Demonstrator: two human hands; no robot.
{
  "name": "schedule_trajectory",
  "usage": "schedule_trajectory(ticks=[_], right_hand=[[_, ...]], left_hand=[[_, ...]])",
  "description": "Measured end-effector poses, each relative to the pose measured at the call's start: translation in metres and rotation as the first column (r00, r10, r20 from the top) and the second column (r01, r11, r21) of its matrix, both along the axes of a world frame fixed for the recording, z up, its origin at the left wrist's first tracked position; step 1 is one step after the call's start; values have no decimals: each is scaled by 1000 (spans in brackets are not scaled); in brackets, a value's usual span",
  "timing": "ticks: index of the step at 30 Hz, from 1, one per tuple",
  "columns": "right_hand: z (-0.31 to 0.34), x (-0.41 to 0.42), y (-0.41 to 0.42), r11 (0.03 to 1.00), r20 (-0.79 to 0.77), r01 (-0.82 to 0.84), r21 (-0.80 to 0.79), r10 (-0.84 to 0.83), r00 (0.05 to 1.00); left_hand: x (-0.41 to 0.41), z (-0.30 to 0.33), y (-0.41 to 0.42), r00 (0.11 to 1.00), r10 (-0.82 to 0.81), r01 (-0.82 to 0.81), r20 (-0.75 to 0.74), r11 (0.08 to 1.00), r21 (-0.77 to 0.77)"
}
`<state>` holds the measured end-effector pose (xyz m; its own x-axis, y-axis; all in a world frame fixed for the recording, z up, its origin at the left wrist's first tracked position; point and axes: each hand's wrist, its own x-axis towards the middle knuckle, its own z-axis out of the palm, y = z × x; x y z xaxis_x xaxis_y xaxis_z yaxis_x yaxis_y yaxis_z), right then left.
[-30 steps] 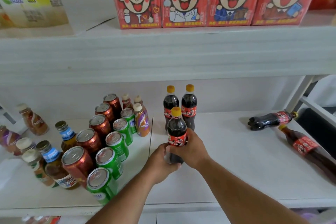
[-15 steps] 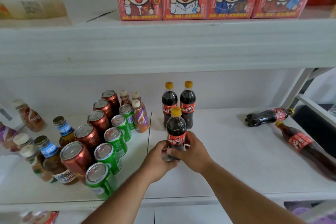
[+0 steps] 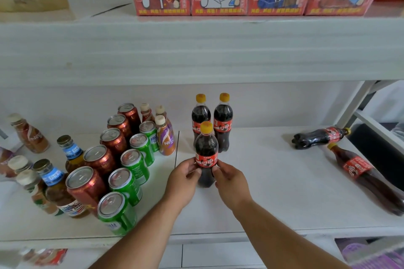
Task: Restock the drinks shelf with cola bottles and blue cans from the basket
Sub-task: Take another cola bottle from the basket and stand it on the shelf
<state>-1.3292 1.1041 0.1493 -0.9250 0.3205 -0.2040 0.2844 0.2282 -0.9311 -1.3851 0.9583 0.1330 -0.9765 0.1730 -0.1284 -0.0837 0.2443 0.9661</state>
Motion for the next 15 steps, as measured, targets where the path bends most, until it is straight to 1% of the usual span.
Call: schedule_trajectory(ticks=[4, 15], right_hand=[[1, -20, -3, 1000, 18, 5, -30, -4, 1000], [5, -60, 2, 999, 2, 43, -22, -43, 999]], left_hand=[[-17, 4, 1, 999, 30, -31, 29, 999, 16], [-59, 6, 9, 997, 0, -2, 71, 1000, 27]])
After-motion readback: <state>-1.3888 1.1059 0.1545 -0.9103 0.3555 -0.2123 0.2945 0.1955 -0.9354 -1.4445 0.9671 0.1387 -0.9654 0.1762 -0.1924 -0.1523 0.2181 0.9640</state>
